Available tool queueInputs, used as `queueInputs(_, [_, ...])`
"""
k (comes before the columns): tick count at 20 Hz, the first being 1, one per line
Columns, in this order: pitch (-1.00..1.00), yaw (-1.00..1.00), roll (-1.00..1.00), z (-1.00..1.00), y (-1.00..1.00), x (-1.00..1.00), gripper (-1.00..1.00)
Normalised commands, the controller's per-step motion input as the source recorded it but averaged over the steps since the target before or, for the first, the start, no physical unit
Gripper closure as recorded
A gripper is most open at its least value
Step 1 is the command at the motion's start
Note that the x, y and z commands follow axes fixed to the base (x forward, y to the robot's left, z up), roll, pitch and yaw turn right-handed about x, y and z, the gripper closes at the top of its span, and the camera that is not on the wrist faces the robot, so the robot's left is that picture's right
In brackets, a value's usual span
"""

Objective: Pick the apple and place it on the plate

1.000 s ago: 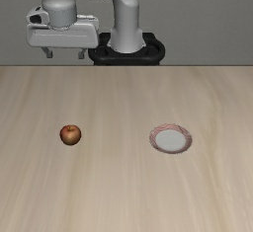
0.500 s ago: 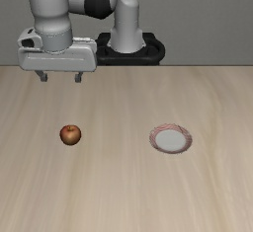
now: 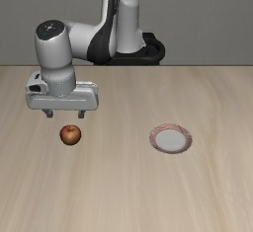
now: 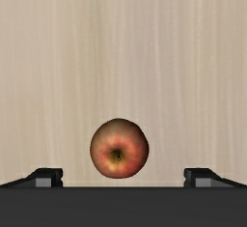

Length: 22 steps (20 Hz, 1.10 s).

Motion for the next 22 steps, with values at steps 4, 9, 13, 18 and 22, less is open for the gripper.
queueInputs(4, [0.00,0.00,0.00,-1.00,0.00,0.00,-1.00])
queueInputs(9, [0.00,0.00,0.00,-0.60,0.00,0.00,1.00])
queueInputs(13, [0.00,0.00,0.00,0.00,0.00,0.00,1.00])
queueInputs(18, [0.00,0.00,0.00,0.20,0.00,0.00,1.00])
queueInputs(22, [0.00,0.00,0.00,0.50,0.00,0.00,1.00])
